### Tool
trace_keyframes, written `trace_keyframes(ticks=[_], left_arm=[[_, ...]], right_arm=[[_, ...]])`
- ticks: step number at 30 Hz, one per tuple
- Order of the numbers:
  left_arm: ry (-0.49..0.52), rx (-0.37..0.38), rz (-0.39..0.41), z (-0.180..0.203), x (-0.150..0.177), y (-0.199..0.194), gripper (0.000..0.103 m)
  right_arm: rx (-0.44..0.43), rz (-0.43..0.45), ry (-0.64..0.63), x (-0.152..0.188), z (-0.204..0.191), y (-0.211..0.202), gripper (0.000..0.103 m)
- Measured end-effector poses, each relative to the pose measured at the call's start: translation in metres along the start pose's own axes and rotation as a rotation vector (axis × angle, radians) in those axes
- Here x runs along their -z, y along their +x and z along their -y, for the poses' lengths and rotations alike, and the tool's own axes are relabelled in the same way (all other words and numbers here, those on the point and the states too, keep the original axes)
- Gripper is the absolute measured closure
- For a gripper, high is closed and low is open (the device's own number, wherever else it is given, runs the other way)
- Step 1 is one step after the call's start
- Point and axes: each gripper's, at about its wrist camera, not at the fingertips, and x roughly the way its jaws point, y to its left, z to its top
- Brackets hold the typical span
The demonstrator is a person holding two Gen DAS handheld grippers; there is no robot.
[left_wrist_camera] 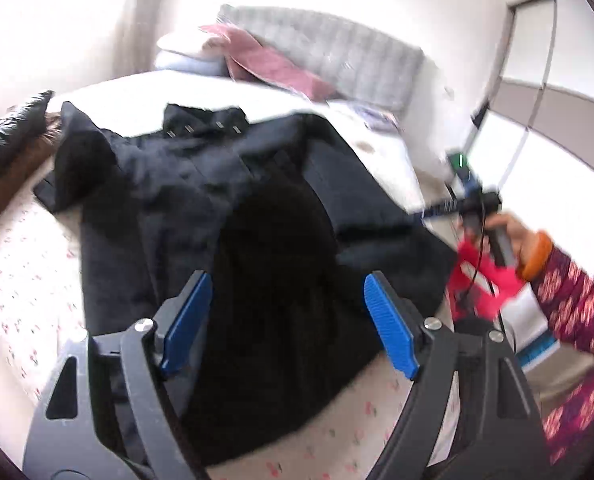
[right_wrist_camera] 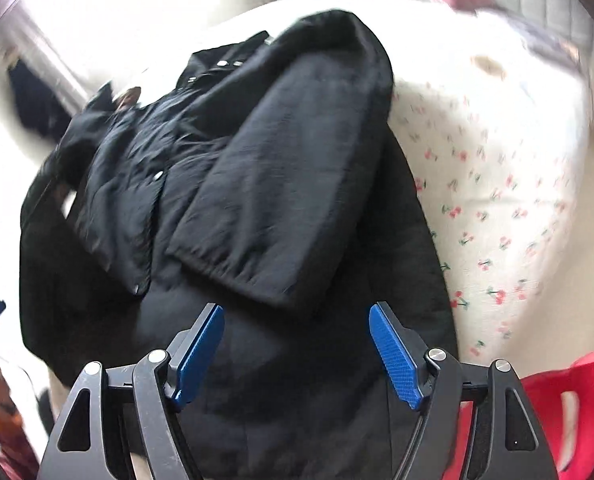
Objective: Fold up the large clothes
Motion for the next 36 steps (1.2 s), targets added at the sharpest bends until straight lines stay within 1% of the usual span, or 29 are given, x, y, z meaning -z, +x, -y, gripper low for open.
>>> trace_keyframes(ticks=[1, 3, 4, 5, 6, 7, 9, 10, 12, 15, 16, 17, 18, 21, 22, 23, 26, 27, 30, 32, 33, 34, 35, 36], left_arm=[[-0.023, -0.012, 0.017, -0.005, -0.005, 0.002, 0.024], [-0.052, -0.051, 0.024, -0.014, -0.01, 0.007, 0.024], [-0.056, -0.064, 0.021, -0.014, -0.011, 0.013, 0.024], [-0.06, -0.083, 0.017, -0.017, -0.013, 0.017, 0.024], [-0.061, -0.095, 0.011, -0.019, -0.013, 0.02, 0.024], [-0.061, -0.103, 0.005, -0.02, -0.013, 0.022, 0.024], [-0.056, -0.124, -0.014, -0.022, -0.014, 0.028, 0.024], [-0.052, -0.129, -0.019, -0.025, -0.015, 0.031, 0.024], [-0.044, -0.143, -0.03, -0.028, -0.016, 0.037, 0.024], [-0.039, -0.162, -0.035, -0.031, -0.02, 0.042, 0.024], [-0.039, -0.167, -0.033, -0.032, -0.021, 0.044, 0.024], [-0.039, -0.173, -0.03, -0.033, -0.023, 0.045, 0.024], [-0.041, -0.18, -0.025, -0.034, -0.025, 0.046, 0.024], [-0.05, -0.186, -0.005, -0.038, -0.031, 0.048, 0.024], [-0.053, -0.187, 0.002, -0.039, -0.033, 0.048, 0.024], [-0.055, -0.19, 0.007, -0.04, -0.034, 0.048, 0.024], [-0.059, -0.204, 0.031, -0.044, -0.039, 0.046, 0.024], [-0.062, -0.21, 0.035, -0.045, -0.039, 0.046, 0.024], [-0.078, -0.227, 0.04, -0.052, -0.04, 0.045, 0.024], [-0.087, -0.244, 0.037, -0.057, -0.039, 0.043, 0.024], [-0.089, -0.258, 0.036, -0.06, -0.039, 0.042, 0.024], [-0.089, -0.27, 0.035, -0.063, -0.039, 0.04, 0.024], [-0.09, -0.279, 0.036, -0.066, -0.039, 0.038, 0.024], [-0.093, -0.292, 0.039, -0.07, -0.039, 0.035, 0.024]], right_arm=[[-0.005, -0.003, 0.008, -0.001, 0.001, 0.003, 0.027], [-0.021, -0.006, 0.025, -0.011, 0.001, 0.02, 0.029], [-0.023, 0.003, 0.029, -0.012, 0.002, 0.022, 0.035], [-0.027, 0.009, 0.028, -0.015, 0.001, 0.024, 0.042], [-0.041, 0.008, 0.018, -0.022, -0.001, 0.027, 0.064], [-0.04, 0.006, 0.006, -0.027, 0.003, 0.03, 0.08], [-0.014, 0.013, -0.053, -0.037, 0.002, 0.026, 0.091], [0.028, 0.016, -0.095, -0.043, 0.001, 0.02, 0.093], [0.172, 0.024, -0.179, -0.058, 0.002, 0.002, 0.095], [0.304, 0.049, -0.226, -0.081, 0.013, -0.025, 0.096], [0.394, 0.072, -0.253, -0.093, 0.018, -0.038, 0.096], [0.447, 0.084, -0.265, -0.1, 0.022, -0.046, 0.096], [0.529, 0.101, -0.28, -0.113, 0.029, -0.056, 0.096], [0.733, 0.131, -0.299, -0.151, 0.046, -0.071, 0.096], [0.777, 0.137, -0.296, -0.16, 0.052, -0.073, 0.096], [0.844, 0.146, -0.285, -0.176, 0.06, -0.074, 0.096], [0.962, 0.179, -0.222, -0.216, 0.08, -0.073, 0.097], [1.0, 0.184, -0.209, -0.228, 0.085, -0.071, 0.097], [1.163, 0.171, -0.196, -0.266, 0.104, -0.049, 0.097], [1.234, 0.161, -0.151, -0.281, 0.118, -0.039, 0.097], [1.285, 0.164, -0.121, -0.288, 0.124, -0.032, 0.096], [1.34, 0.175, -0.094, -0.288, 0.132, -0.031, 0.096], [1.402, 0.189, -0.056, -0.289, 0.137, -0.026, 0.094], [1.433, 0.203, -0.022, -0.289, 0.139, -0.025, 0.083]])
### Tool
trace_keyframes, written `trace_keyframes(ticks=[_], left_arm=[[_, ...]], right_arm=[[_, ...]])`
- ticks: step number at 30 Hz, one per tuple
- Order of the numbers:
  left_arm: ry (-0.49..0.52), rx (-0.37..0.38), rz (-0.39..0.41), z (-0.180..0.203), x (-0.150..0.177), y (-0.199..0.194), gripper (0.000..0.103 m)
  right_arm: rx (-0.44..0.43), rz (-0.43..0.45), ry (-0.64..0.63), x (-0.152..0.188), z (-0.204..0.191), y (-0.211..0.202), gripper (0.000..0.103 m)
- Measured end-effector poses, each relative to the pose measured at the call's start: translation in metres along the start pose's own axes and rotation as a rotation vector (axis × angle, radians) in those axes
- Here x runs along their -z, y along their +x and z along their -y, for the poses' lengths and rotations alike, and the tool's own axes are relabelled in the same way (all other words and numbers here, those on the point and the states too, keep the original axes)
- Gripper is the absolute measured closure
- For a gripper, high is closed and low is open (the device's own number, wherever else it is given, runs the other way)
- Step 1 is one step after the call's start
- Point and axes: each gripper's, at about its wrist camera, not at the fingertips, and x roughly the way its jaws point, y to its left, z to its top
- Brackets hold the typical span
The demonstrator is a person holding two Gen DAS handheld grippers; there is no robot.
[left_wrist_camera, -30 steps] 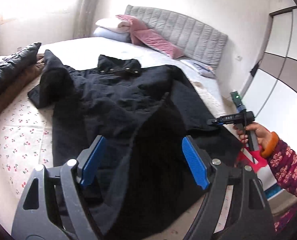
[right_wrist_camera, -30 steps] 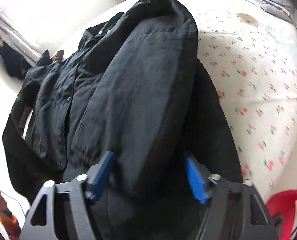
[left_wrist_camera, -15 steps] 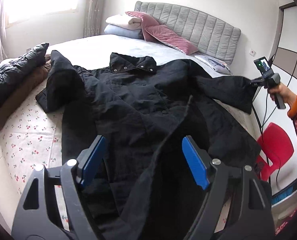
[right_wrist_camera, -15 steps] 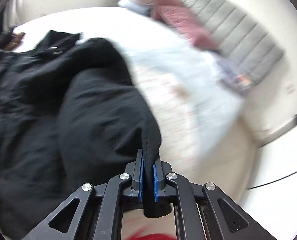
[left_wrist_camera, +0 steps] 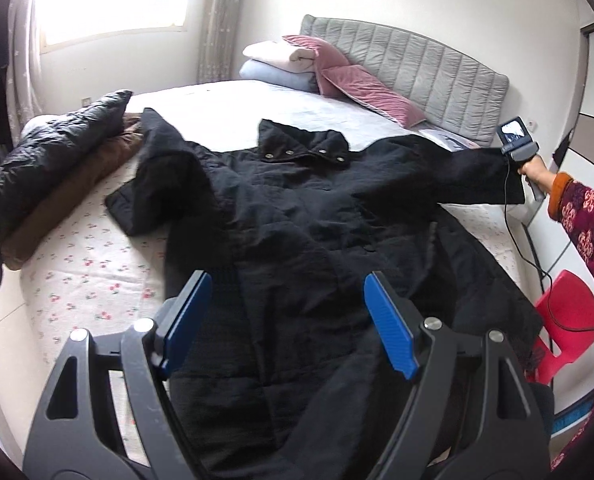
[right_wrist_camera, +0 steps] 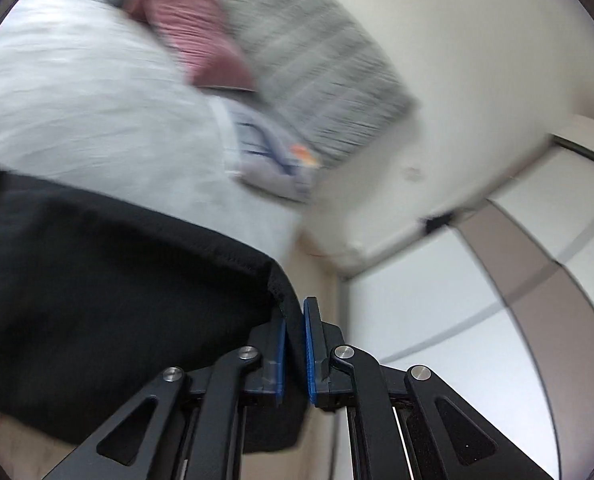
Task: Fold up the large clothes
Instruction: 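Spread the coat flat and open both grippers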
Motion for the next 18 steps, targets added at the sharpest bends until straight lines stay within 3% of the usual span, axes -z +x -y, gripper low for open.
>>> trace_keyframes(ticks=[1, 2, 3, 4, 8, 15, 18], left_arm=[[-0.003, -0.01, 0.003, -0.004, -0.001, -0.002, 0.024], [-0.006, -0.021, 0.007, -0.009, -0.002, -0.003, 0.024], [-0.008, -0.029, 0.011, -0.013, -0.003, -0.004, 0.024], [-0.011, -0.037, 0.013, -0.018, -0.005, -0.005, 0.023], [-0.028, -0.076, 0.004, -0.038, -0.013, -0.002, 0.021], [-0.026, -0.133, -0.079, -0.06, -0.031, 0.03, 0.019], [-0.044, -0.148, -0.123, -0.067, -0.037, 0.043, 0.019]], right_arm=[[0.033, -0.01, 0.028, 0.003, -0.001, 0.002, 0.066], [0.074, -0.021, 0.048, 0.008, -0.002, 0.003, 0.058], [0.082, -0.023, 0.057, 0.011, -0.001, 0.002, 0.043], [0.057, -0.019, 0.063, 0.015, -0.002, -0.001, 0.036], [-0.061, 0.001, 0.067, 0.032, 0.01, -0.027, 0.036], [-0.533, -0.039, 0.165, 0.067, 0.045, -0.097, 0.032], [-0.664, -0.024, 0.141, 0.087, 0.05, -0.133, 0.029]])
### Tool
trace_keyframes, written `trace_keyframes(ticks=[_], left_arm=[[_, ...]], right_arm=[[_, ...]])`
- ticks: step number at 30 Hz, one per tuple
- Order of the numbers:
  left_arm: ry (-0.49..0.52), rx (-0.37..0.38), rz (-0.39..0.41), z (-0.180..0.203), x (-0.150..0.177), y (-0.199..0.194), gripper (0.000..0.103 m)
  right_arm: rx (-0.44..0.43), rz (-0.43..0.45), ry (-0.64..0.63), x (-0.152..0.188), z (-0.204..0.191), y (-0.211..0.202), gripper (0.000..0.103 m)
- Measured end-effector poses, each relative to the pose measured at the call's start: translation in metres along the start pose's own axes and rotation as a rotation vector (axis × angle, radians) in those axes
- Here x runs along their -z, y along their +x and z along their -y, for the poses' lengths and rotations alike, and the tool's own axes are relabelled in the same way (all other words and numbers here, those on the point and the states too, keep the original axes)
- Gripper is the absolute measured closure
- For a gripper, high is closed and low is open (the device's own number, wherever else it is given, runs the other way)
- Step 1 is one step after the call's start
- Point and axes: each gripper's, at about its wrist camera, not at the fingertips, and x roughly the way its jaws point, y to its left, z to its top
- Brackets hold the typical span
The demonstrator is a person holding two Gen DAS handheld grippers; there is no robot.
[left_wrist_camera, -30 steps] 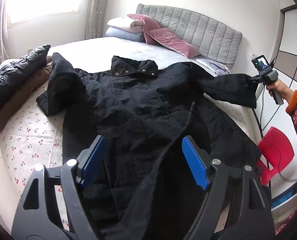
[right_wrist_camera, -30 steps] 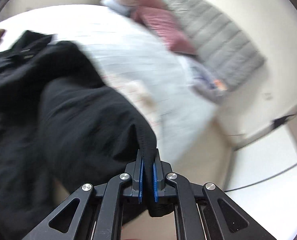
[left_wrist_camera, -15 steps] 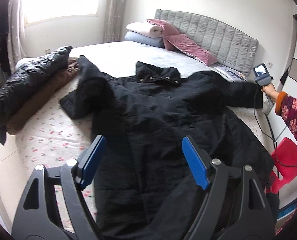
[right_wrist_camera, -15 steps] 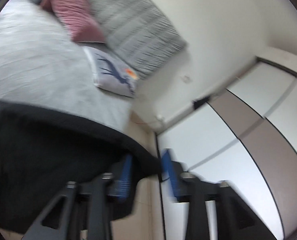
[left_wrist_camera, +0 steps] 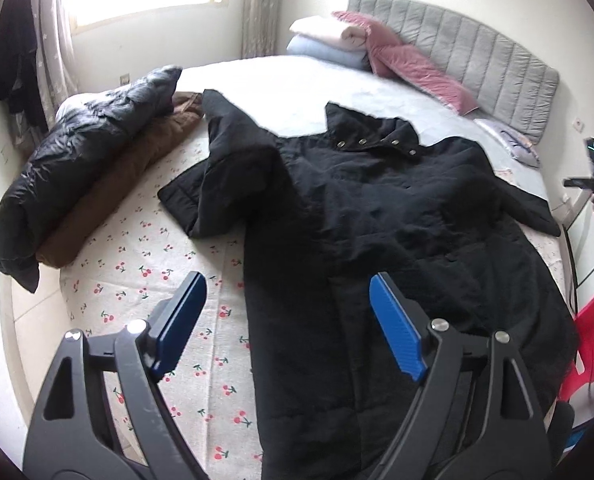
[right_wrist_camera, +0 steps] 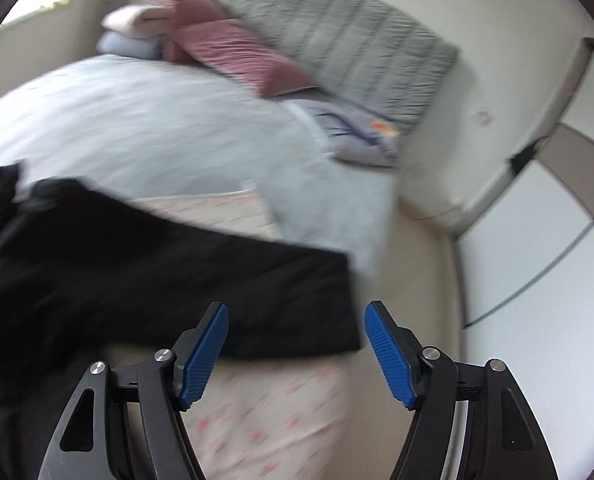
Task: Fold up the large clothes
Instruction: 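Spread the coat flat and open both grippers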
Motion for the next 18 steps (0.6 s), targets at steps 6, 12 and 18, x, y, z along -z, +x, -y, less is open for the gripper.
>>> trace_keyframes(ticks=[6, 12, 18], left_arm=[[0.006, -0.05, -0.056, -0.008, -0.013, 0.018, 0.018], [0.028, -0.105, -0.084, -0.022, -0.019, 0.027, 0.018], [-0.086, -0.035, -0.103, -0.054, -0.033, 0.052, 0.018]], right_arm=[[-0.227, -0.02, -0.023, 0.042, -0.033, -0.042, 0.023], [-0.411, -0.048, -0.067, 0.087, -0.074, -0.063, 0.019], [-0.473, -0.104, -0.095, 0.104, -0.106, -0.06, 0.019]])
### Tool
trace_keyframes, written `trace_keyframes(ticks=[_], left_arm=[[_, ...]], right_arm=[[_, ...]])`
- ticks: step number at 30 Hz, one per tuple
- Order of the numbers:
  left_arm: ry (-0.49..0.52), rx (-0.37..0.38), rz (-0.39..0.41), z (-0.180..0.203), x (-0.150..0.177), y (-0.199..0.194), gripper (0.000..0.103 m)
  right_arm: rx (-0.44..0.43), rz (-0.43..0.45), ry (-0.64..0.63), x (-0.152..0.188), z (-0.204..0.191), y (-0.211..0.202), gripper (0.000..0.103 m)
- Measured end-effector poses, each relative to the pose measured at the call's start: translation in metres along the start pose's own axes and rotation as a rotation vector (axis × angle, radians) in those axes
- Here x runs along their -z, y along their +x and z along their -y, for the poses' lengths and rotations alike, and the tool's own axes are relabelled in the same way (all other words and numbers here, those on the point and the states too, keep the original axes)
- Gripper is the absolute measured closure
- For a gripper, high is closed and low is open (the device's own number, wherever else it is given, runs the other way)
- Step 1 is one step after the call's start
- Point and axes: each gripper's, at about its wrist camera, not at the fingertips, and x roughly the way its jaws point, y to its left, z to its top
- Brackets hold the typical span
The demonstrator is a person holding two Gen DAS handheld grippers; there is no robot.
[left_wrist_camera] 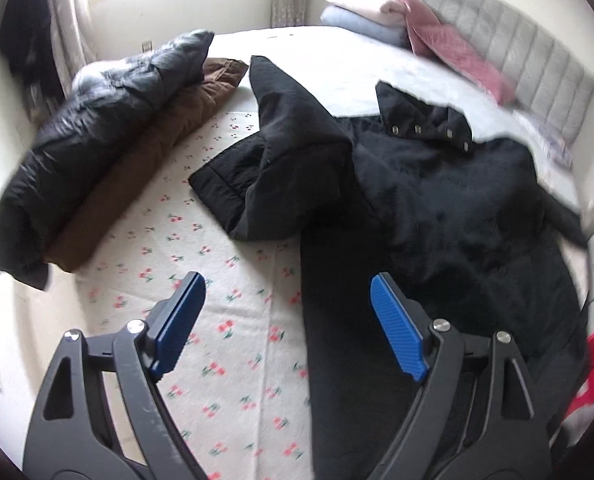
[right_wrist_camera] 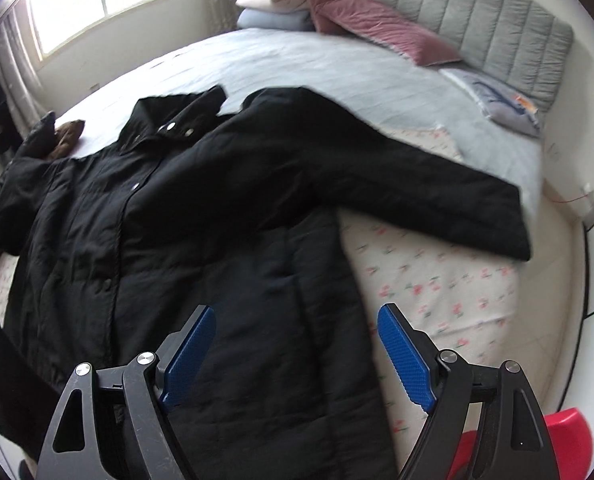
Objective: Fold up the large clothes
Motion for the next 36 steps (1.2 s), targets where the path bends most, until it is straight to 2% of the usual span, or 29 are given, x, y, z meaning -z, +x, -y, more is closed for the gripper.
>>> trace_keyframes(ticks=[3, 5, 6, 8, 9, 11, 12, 15, 17, 19, 21, 22, 23, 24, 25, 26, 29, 31, 32, 34, 36], left_arm=[[-0.095, 0.059, 0.007, -0.015, -0.014, 0.015, 0.018], [-0.168, 0.071, 0.011, -0.026, -0.021, 0.028, 0.018], [-0.203, 0.055, 0.015, -0.032, -0.025, 0.035, 0.018], [-0.219, -0.038, 0.019, -0.04, -0.03, 0.049, 0.018], [-0.201, -0.141, 0.026, -0.045, -0.035, 0.059, 0.018], [-0.173, -0.241, 0.034, -0.053, -0.041, 0.074, 0.018], [-0.177, -0.254, 0.024, -0.056, -0.044, 0.083, 0.019], [-0.242, -0.196, -0.025, -0.068, -0.049, 0.112, 0.024], [-0.271, -0.15, -0.035, -0.07, -0.051, 0.129, 0.024], [-0.272, -0.162, -0.055, -0.071, -0.055, 0.145, 0.025], [-0.295, -0.198, -0.108, -0.076, -0.057, 0.166, 0.035], [-0.326, -0.19, -0.121, -0.08, -0.055, 0.174, 0.035], [-0.343, -0.188, -0.105, -0.082, -0.055, 0.175, 0.042], [-0.347, -0.168, -0.085, -0.08, -0.057, 0.175, 0.071], [-0.343, -0.133, -0.094, -0.075, -0.06, 0.175, 0.088], [-0.331, -0.148, -0.09, -0.07, -0.063, 0.172, 0.095], [-0.182, -0.249, 0.008, -0.035, -0.085, 0.139, 0.097], [-0.091, -0.301, 0.124, -0.012, -0.103, 0.102, 0.098], [-0.061, -0.326, 0.212, -0.003, -0.117, 0.072, 0.097], [-0.05, -0.376, 0.318, -0.002, -0.135, 0.031, 0.097], [-0.056, -0.465, 0.434, -0.013, -0.153, -0.017, 0.097]], right_arm=[[-0.014, -0.012, -0.022, 0.006, -0.009, 0.004, 0.019], [-0.017, -0.015, -0.042, 0.009, -0.012, 0.004, 0.019], [-0.02, -0.014, -0.055, 0.012, -0.015, 0.002, 0.019], [-0.021, -0.014, -0.079, 0.017, -0.018, 0.0, 0.019], [-0.018, -0.014, -0.095, 0.021, -0.019, -0.002, 0.019], [-0.012, -0.013, -0.119, 0.028, -0.02, -0.006, 0.019], [-0.008, -0.011, -0.131, 0.031, -0.021, -0.008, 0.019], [0.01, -0.016, -0.15, 0.043, -0.02, -0.008, 0.019], [0.013, -0.024, -0.147, 0.049, -0.02, -0.005, 0.019], [0.011, -0.037, -0.138, 0.055, -0.019, -0.001, 0.019], [0.005, -0.049, -0.126, 0.062, -0.018, 0.002, 0.019], [0.004, -0.055, -0.121, 0.065, -0.018, 0.004, 0.019], [0.003, -0.06, -0.114, 0.069, -0.017, 0.005, 0.019], [0.0, -0.065, -0.107, 0.072, -0.016, 0.006, 0.019], [-0.004, -0.069, -0.1, 0.075, -0.015, 0.007, 0.019], [-0.007, -0.073, -0.096, 0.077, -0.014, 0.008, 0.019], [-0.006, -0.088, -0.087, 0.08, -0.013, 0.012, 0.019], [0.0, -0.093, -0.077, 0.078, -0.012, 0.015, 0.019], [-0.001, -0.093, -0.072, 0.077, -0.013, 0.015, 0.019], [-0.001, -0.088, -0.072, 0.076, -0.016, 0.016, 0.019], [0.0, -0.079, -0.087, 0.076, -0.022, 0.015, 0.019]])
